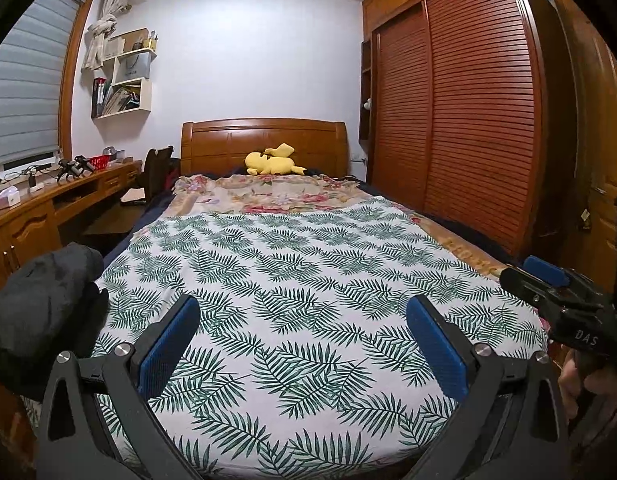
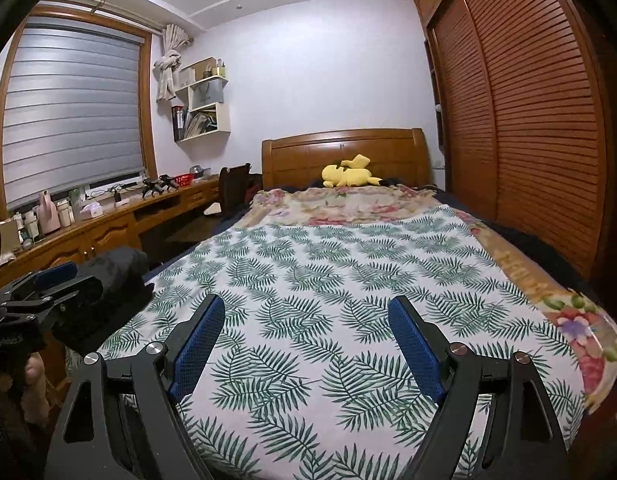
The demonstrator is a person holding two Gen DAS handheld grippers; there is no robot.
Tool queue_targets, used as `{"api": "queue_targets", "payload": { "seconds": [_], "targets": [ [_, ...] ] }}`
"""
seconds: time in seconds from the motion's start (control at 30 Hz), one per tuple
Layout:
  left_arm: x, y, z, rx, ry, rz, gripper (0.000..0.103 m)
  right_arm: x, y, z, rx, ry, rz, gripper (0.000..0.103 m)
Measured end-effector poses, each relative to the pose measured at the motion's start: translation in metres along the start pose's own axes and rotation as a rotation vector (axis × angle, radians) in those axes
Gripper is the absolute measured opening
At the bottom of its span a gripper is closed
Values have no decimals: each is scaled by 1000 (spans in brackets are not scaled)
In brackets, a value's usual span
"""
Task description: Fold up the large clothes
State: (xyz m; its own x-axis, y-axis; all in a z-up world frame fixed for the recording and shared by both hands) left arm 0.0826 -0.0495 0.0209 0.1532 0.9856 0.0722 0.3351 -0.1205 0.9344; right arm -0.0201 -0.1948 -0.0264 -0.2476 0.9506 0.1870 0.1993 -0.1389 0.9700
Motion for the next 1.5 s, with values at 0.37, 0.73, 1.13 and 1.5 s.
{"api": "queue_targets", "payload": {
  "seconds": [0.37, 0.73, 1.13, 1.5],
  "targets": [
    [6, -2, 2, 6, 8, -6, 103, -6, 4, 9, -1, -4, -3, 85],
    [8, -3, 2, 4, 12, -4, 103, -8, 6, 10, -11, 0, -14, 85],
    [8, -4, 1, 4, 13, -3, 103, -10, 4, 14, -12, 0, -13, 85],
    [10, -4, 0, 5, 15, -4, 103, -11, 3, 16, -12, -2, -10, 85]
  ]
}}
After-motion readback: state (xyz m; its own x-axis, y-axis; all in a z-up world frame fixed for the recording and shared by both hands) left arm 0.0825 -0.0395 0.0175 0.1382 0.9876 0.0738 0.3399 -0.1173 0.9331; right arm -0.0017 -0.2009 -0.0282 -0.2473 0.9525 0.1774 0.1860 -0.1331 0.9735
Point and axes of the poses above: each gripper's, at about its wrist camera, not at the fingertips, and z roughly the way its jaws point, x to its left, y to its top, the point moved 10 cm from there along z, roughly the way its jaws point, and after that the axes turned 7 degrees about z, right-handed, at the moved point
